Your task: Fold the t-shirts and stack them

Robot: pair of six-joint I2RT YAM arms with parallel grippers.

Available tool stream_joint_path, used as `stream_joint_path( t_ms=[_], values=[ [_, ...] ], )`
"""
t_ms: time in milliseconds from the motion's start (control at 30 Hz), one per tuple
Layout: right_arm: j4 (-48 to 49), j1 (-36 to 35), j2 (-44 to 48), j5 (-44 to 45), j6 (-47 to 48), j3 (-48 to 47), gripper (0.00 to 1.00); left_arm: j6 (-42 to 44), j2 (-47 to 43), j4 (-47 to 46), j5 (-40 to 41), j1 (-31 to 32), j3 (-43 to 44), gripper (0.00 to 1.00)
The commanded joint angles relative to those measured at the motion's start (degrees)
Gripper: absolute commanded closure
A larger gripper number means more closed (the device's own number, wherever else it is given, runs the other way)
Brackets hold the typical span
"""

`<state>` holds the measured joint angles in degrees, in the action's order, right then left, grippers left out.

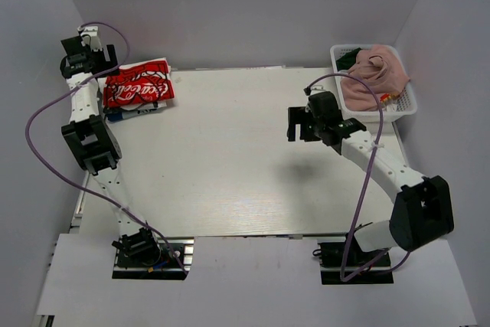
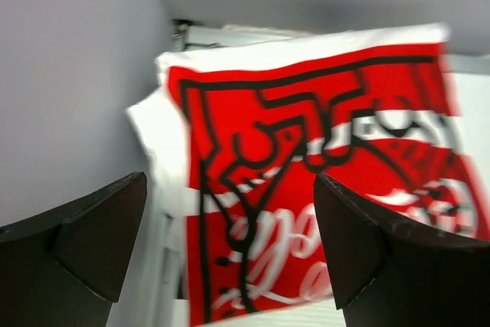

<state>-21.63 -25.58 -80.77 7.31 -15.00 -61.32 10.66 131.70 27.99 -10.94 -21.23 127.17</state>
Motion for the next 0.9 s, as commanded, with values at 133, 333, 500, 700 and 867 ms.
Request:
stream_joint_path(
  t_ms=[133,333,500,700,867],
  values=[
    [5.2,0.3,7.7,0.3,-2.6,4.7,0.10,-13.0,-13.5,10.1,-8.4,6.3,1.9,0.00],
    [9.2,0.2,16.3,0.3,-4.9,12.5,0.10,-25.8,-40.1,-9.7,2.8,21.1,-35.0,0.00],
    [12.9,0.2,24.1,0.4,-6.6,20.4,0.10,-35.0,-52.7,-13.6,7.5,33.3,-56.0,0.00],
    [20.9,0.1,29.9,0.7,-8.6,29.9,0.10,-43.3,-65.3,-6.6,16.8,43.7,-76.7,0.00],
    [26.8,0.2,31.1,0.2,-10.1,33.5,0.10,-45.7,-71.5,3.9,26.0,45.4,-78.9,0.00]
  ],
)
